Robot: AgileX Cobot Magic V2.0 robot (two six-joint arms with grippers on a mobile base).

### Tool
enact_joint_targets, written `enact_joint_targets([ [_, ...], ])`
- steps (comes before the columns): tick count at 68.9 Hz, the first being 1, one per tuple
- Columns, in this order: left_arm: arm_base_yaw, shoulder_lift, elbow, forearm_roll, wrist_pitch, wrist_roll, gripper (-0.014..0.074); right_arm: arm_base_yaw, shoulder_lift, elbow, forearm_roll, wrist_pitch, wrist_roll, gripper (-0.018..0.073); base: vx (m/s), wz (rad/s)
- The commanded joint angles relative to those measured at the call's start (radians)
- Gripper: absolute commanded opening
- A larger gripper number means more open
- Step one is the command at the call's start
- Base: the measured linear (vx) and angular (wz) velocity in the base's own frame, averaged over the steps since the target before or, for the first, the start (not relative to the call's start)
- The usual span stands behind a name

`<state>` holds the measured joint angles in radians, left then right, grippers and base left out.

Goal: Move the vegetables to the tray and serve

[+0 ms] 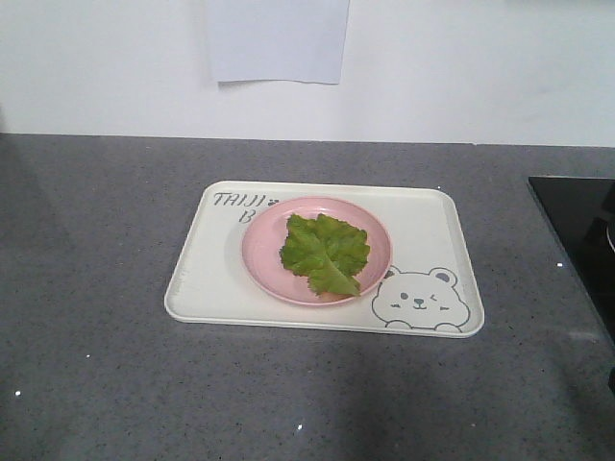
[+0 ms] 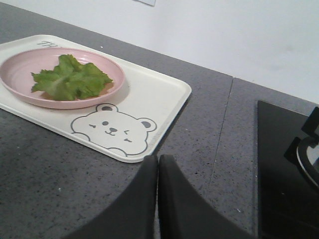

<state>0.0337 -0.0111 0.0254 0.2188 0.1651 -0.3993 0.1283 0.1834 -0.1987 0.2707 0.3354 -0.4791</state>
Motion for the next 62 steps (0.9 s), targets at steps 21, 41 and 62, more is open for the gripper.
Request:
enact_joint_targets([
  [21,-0.001,-0.015,0.025,-0.008,-0.070,-0.009,-0.0006,-0.122,-0.183,0.241,-0.335,-0.372,0.522,-0.0002,0.00,0.00],
  [41,-0.001,-0.015,0.025,-0.008,-0.062,-0.009,-0.0006,-0.143,-0.203,0.243,-0.520,-0.377,0.725,-0.0002,0.00,0.00],
  [62,-0.001,-0.015,0.025,-0.008,-0.062,-0.009,-0.0006,-0.143,-0.203,0.243,-0.520,-0.376,0.716,-0.0002,0.00,0.00],
])
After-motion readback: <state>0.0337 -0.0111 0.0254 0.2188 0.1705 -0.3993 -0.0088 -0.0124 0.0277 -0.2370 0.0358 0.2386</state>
